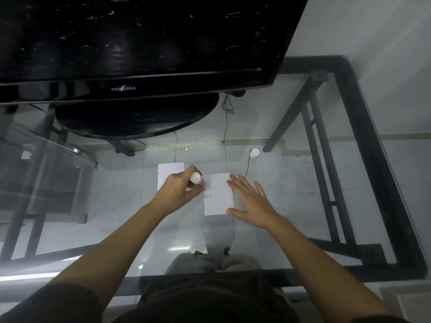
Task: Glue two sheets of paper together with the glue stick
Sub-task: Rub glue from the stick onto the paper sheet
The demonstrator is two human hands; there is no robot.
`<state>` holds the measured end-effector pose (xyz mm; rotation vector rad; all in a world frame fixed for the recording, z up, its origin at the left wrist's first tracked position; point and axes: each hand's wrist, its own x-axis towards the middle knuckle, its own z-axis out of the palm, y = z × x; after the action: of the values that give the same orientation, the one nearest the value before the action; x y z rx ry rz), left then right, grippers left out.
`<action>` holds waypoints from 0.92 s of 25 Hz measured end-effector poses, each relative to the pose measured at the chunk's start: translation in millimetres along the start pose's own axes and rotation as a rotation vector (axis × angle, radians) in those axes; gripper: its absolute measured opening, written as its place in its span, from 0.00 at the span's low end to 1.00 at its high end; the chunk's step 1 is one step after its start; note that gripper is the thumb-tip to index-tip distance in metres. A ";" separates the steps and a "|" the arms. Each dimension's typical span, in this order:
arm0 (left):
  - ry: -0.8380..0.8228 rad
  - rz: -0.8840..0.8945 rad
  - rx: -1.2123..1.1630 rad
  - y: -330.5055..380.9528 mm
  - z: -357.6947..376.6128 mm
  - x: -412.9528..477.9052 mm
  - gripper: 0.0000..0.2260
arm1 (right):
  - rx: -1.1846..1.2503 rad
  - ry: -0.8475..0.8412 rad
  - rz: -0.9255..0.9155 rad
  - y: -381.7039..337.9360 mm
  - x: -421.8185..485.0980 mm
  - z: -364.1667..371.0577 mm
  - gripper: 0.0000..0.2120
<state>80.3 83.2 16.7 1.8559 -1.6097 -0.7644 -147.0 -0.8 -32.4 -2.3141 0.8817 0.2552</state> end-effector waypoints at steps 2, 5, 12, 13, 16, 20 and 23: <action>-0.092 0.069 -0.034 4.0 5.7 -6.8 0.10 | -0.005 0.002 0.002 -0.2 0.4 -0.1 0.37; -0.289 0.161 -0.037 10.8 17.6 -23.6 0.11 | -0.006 0.001 0.006 -0.5 0.7 0.0 0.37; -0.032 0.053 0.031 5.9 4.8 4.1 0.11 | 0.013 -0.002 -0.008 -1.6 -0.8 1.3 0.37; -0.094 0.095 0.019 6.0 10.0 -8.0 0.11 | 0.010 -0.010 -0.012 -3.6 -1.2 3.8 0.37; -0.302 0.146 -0.022 7.4 18.9 -31.5 0.11 | 0.006 -0.017 -0.022 -5.4 -1.4 10.2 0.37; -0.094 0.042 0.053 5.0 1.3 18.4 0.11 | -0.003 -0.012 -0.015 -1.9 2.4 4.8 0.37; -0.131 0.058 0.018 8.2 9.0 31.3 0.11 | 0.014 0.000 0.016 8.7 -2.1 4.4 0.37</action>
<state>71.8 50.8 14.8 1.7955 -1.7493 -0.8647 -154.1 -1.9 -39.3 -2.2951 0.8997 0.2554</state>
